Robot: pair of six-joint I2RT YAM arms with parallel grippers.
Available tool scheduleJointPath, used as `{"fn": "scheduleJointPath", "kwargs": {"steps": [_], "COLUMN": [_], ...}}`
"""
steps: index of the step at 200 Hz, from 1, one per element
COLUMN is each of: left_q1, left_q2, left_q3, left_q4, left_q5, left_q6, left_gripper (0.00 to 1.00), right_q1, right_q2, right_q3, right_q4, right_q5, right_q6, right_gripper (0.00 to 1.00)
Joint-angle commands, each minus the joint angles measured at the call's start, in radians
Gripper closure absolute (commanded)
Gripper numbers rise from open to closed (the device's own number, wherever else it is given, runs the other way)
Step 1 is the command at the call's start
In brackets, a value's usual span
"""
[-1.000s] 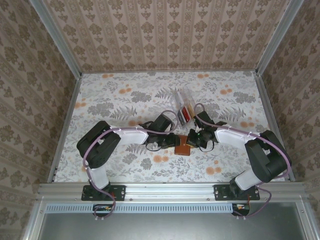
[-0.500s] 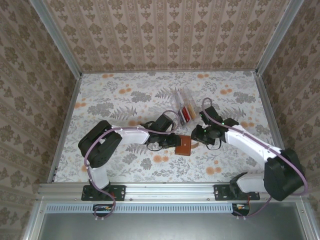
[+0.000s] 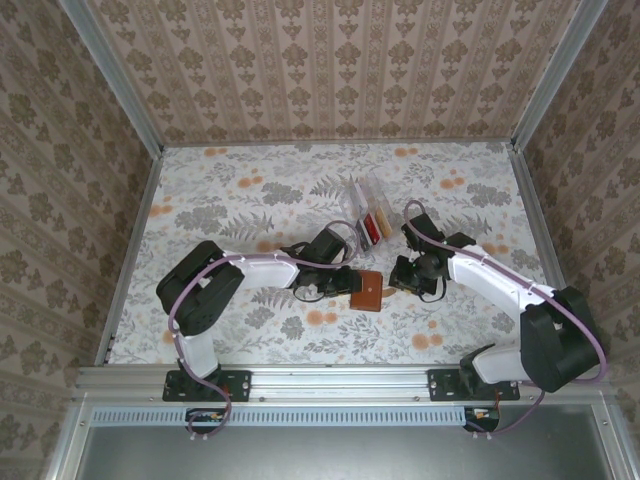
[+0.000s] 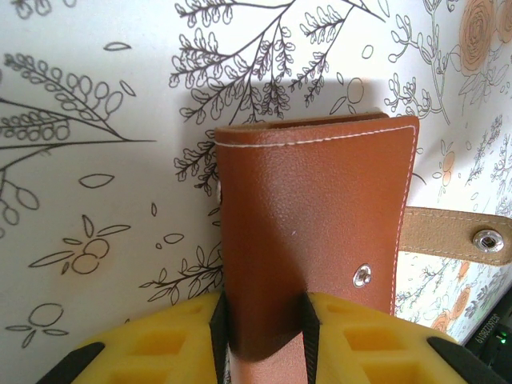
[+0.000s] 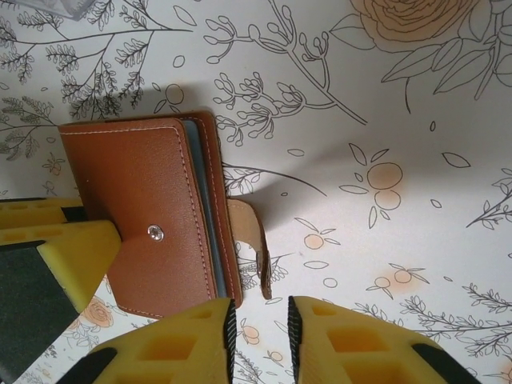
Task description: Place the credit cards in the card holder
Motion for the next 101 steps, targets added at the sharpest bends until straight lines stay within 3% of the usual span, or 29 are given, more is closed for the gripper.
{"fn": "scheduleJointPath", "kwargs": {"steps": [1, 42, 101], "left_q1": [-0.010, -0.010, -0.010], "left_q2": [0.010, 0.010, 0.009], "left_q3": [0.013, 0.013, 0.014], "left_q4": [-0.039, -0.038, -0.036], "left_q5": [-0.023, -0.021, -0.017], "left_q6": [0.023, 0.024, 0.023], "left_gripper": [0.69, 0.69, 0.69], "right_q1": [-0.003, -0.003, -0.002], "right_q2": [0.026, 0.065, 0.067], "right_q3": [0.001, -0.006, -0.009], "right_q4": [0.009, 0.029, 0.030], "right_q5": [-0.014, -0.021, -0.014], "right_q6": [-0.016, -0.019, -0.021], "right_gripper": [0.74, 0.76, 0.87]}}
